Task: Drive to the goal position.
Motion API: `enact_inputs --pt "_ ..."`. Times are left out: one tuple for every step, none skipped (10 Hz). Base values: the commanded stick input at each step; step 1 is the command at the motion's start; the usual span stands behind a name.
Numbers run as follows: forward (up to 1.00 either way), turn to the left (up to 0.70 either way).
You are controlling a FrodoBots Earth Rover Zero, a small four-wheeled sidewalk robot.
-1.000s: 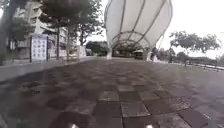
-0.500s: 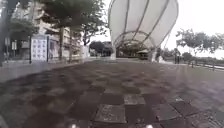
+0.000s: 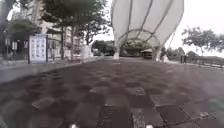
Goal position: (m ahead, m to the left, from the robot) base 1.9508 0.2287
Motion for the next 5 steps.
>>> enact_inputs --pt "1.0 -0.4" --pt "1.0 -0.4" --pt "1.0 -0.4" --pt "1.0 -0.33" --pt "1.0 0.0"
